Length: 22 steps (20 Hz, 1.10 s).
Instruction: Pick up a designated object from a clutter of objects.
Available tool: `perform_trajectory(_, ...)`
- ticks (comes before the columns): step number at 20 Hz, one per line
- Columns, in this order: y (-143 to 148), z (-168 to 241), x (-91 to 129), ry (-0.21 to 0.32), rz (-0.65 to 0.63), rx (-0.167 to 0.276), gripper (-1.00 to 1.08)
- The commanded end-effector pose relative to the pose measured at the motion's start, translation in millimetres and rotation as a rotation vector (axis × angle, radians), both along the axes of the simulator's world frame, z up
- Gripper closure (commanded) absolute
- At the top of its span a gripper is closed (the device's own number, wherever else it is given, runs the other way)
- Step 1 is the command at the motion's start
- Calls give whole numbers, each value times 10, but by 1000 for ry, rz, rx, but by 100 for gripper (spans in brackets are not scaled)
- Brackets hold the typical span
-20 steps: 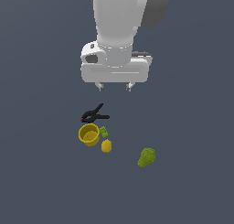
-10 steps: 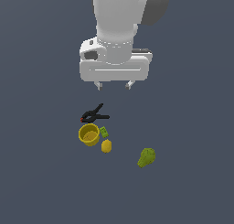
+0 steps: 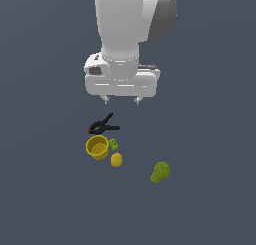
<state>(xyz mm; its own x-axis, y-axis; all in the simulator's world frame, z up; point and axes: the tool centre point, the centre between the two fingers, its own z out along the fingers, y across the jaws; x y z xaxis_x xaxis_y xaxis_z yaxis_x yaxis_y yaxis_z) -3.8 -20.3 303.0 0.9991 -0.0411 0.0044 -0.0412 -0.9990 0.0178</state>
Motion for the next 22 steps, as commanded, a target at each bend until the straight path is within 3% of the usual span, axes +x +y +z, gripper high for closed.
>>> perform_trajectory(1, -59, -137, -6, 0, -51, 7, -92)
perform_trajectory(11, -439, -961, -152, 1, -385, 36, -92)
perform_trajectory(22, -917, -1866, -585, 0, -810, 38, -92)
